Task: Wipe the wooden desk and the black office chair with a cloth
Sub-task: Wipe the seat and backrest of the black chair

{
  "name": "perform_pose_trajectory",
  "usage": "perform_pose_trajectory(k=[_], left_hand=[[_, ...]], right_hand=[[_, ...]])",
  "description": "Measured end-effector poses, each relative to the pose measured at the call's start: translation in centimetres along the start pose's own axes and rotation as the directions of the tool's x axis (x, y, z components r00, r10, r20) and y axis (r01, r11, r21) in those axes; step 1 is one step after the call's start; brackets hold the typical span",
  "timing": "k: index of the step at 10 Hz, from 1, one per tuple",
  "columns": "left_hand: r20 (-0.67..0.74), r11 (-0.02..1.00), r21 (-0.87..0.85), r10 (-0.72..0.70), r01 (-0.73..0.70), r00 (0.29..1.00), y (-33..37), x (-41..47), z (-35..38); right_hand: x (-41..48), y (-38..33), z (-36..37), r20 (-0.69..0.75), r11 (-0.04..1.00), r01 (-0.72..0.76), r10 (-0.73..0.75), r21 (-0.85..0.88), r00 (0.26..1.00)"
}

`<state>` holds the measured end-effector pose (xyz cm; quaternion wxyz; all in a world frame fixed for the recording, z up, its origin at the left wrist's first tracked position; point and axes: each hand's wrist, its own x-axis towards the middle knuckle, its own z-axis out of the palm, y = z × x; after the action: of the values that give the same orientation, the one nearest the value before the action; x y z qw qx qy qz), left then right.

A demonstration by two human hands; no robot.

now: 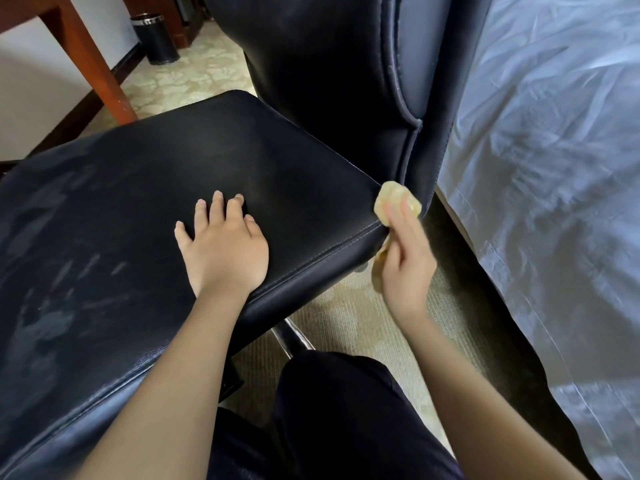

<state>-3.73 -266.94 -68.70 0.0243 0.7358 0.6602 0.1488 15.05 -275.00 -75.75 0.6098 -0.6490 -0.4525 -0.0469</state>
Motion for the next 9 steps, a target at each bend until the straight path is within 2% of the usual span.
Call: perform_pose_trajectory(k=[1, 3, 5, 6, 7, 8, 9], left_hand=[[-0.005, 1.0, 0.005, -0.009, 0.009, 1.0, 0.3, 0.0, 0.2], [-0.006, 1.0, 0.007, -0.013, 0.013, 1.0, 0.4, 0.0, 0.2], [0.013, 1.0, 0.006, -0.002, 0.002, 1.0, 0.2, 0.0, 0.0], [0.02, 1.0, 0.002, 0.002, -0.002, 1.0, 0.0, -0.1, -0.2], [0.024, 1.0, -0.021, 0.021, -0.021, 0.999, -0.5, 0.0, -0.5], [0.049, 0.998, -0.054, 0.02, -0.018, 0.999, -0.8, 0.0, -0.7], [0.118, 0.996, -0.092, 0.017, -0.007, 0.993, -1.0, 0.3, -0.9]], right_hand=[[2.7, -0.6, -0.7, 0.031, 0.988, -0.156, 0.155, 0.008, 0.987], [-0.5, -3.9, -0.7, 0.032, 0.986, -0.149, 0.151, -0.075, 0.988], [-4.5, -7.7, 0.1, 0.159, 0.984, 0.093, -0.069, -0.15, 0.985], [-5.2, -8.6, 0.2, 0.231, 0.967, 0.206, -0.168, -0.15, 0.958], [-4.8, -8.4, -0.4, 0.315, 0.917, 0.383, -0.333, -0.11, 0.888], [-3.9, -7.4, -1.0, 0.308, 0.888, 0.448, -0.399, -0.106, 0.863], [-3.3, -7.0, -1.1, 0.25, 0.913, 0.382, -0.34, -0.144, 0.907]])
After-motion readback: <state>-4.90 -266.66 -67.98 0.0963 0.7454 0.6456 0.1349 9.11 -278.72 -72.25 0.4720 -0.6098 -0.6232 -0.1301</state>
